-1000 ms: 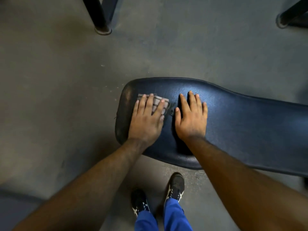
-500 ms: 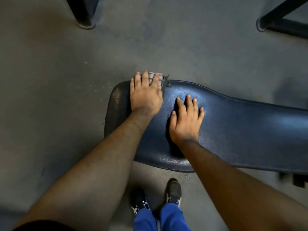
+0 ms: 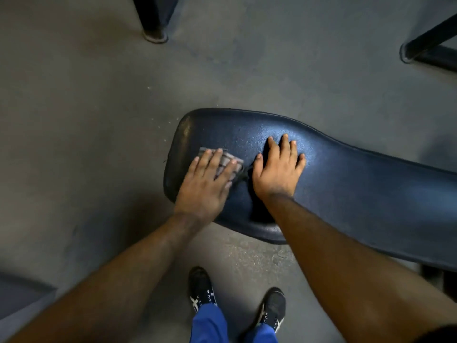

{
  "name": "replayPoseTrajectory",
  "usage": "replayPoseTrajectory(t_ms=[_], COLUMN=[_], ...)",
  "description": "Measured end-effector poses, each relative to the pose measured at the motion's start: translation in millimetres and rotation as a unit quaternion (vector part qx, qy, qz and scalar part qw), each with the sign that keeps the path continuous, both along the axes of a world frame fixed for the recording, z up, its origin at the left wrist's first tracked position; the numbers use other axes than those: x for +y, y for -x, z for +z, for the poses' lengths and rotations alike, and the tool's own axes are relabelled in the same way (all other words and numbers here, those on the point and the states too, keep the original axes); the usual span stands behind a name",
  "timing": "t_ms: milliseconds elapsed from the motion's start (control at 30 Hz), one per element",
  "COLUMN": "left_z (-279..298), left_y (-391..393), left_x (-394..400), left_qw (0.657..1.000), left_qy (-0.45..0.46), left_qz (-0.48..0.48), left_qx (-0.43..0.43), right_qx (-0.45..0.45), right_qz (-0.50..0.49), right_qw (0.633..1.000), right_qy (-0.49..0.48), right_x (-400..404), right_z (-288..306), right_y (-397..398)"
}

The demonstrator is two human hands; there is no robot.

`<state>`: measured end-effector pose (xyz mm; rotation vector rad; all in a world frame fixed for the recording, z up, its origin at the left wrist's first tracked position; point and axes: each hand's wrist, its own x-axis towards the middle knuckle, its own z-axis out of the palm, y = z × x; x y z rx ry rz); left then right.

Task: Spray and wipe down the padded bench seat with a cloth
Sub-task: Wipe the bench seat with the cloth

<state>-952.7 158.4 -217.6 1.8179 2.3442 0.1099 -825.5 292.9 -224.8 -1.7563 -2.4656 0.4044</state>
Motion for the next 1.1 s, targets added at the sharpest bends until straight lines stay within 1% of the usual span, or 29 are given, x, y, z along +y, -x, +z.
replayPoseTrajectory(t_ms=[33, 67, 133, 167, 200, 267, 300, 333, 367, 400, 433, 467, 500, 533, 567, 633, 667, 700, 733, 767, 833, 867, 900, 933, 1000, 1067, 1100], left_z=[-1.3, -2.1, -3.9, -3.0, -2.7, -2.2, -0.6, -0.9, -2.7, -4.5, -6.5, -4.0, -0.2, 0.6, 0.5, 1.2, -0.3, -2.0, -4.6, -5.8, -5.5, -3.6, -3.2, -3.8, -2.9, -3.4, -6.3], left_y=[15.3, 29.3, 37.6, 23.9, 3.9, -36.6, -45.6, -44.7, -38.3, -32.1, -28.9, -32.9, -45.3, -64.0, -87.0, -117.6, -116.5, -107.3, -95.2, -83.5, -68.7, -77.5, -96.4, -120.1, -161.0, -154.2, -136.7], left_x=[-8.6, -9.2, -0.2, 1.9, -2.8, -30.5, -46.2, -54.2, -53.2, -44.6, -32.3, -19.2, -9.5, -5.9, -8.7, -27.2, -33.0, -30.8, -23.3, -10.6, 22.6, 35.6, 42.4, 43.1, 29.2, 24.0, 31.9], left_qw=[1.0, 0.999, 0.98, 0.974, 0.978, 0.995, 0.999, 1.0, 1.0, 0.999, 0.993, 0.982, 0.972, 0.972, 0.982, 0.998, 1.0, 1.0, 0.999, 0.996, 0.976, 0.969, 0.97, 0.98, 0.998, 1.0, 0.999], left_qy=[-0.003, -0.007, -0.011, -0.013, -0.02, -0.029, -0.022, -0.018, -0.022, -0.024, -0.038, -0.044, -0.046, -0.043, -0.037, -0.021, -0.012, -0.015, -0.018, -0.025, -0.026, -0.019, -0.022, -0.028, -0.028, -0.007, -0.013], left_qz=[0.002, 0.052, 0.199, 0.225, 0.207, 0.097, 0.043, 0.008, 0.004, 0.04, 0.111, 0.186, 0.231, 0.23, 0.187, 0.059, 0.02, 0.003, 0.022, 0.076, 0.212, 0.244, 0.239, 0.195, 0.058, -0.023, -0.02], left_qx=[0.003, 0.002, -0.019, -0.018, -0.004, 0.005, -0.008, -0.008, 0.001, 0.004, 0.003, -0.004, -0.007, -0.002, -0.006, -0.018, -0.021, -0.007, 0.015, 0.029, 0.031, 0.035, 0.034, 0.024, 0.003, 0.008, 0.031], right_qx=[-0.004, -0.001, 0.011, 0.019, 0.032, 0.06, 0.064, 0.06, 0.055, 0.05, 0.048, 0.049, 0.056, 0.066, 0.073, 0.079, 0.083, 0.083, 0.079, 0.07, 0.047, 0.033, 0.019, 0.006, -0.017, -0.017, -0.007], right_qz=[0.007, 0.022, 0.082, 0.118, 0.142, 0.15, 0.146, 0.145, 0.153, 0.164, 0.174, 0.178, 0.177, 0.173, 0.168, 0.161, 0.159, 0.161, 0.163, 0.163, 0.143, 0.129, 0.115, 0.106, 0.115, 0.133, 0.135], right_qw=[1.0, 1.0, 0.997, 0.993, 0.989, 0.987, 0.987, 0.988, 0.987, 0.985, 0.983, 0.983, 0.982, 0.983, 0.983, 0.984, 0.984, 0.983, 0.983, 0.984, 0.988, 0.991, 0.993, 0.994, 0.993, 0.991, 0.99], right_qy=[0.006, 0.009, -0.004, -0.014, -0.019, -0.013, -0.009, -0.007, -0.008, -0.011, -0.016, -0.019, -0.02, -0.02, -0.019, -0.017, -0.018, -0.022, -0.025, -0.027, -0.025, -0.019, -0.016, -0.016, -0.019, -0.021, -0.025], right_x=[-0.6, -3.3, -17.0, -25.5, -31.2, -34.2, -34.2, -34.7, -36.2, -38.4, -40.2, -41.8, -42.9, -43.3, -42.6, -40.0, -37.3, -33.8, -29.0, -21.9, -0.1, 10.5, 20.6, 28.3, 36.2, 37.3, 36.7], right_z=[0.4, -0.4, -3.4, -4.4, -4.6, -3.1, -1.0, 0.9, 2.1, 2.0, 1.3, 0.7, 0.7, 2.4, 4.9, 8.8, 9.1, 7.9, 5.6, 3.4, -2.7, -5.0, -5.6, -6.6, -9.6, -13.2, -15.2], right_y=[-2.5, -6.3, -19.0, -27.0, -34.1, -45.8, -51.0, -56.5, -61.7, -66.8, -71.9, -77.5, -82.0, -84.0, -86.5, -94.7, -100.2, -107.0, -115.0, -123.3, -137.8, -144.3, -149.2, -153.0, -159.0, -163.4, -165.3])
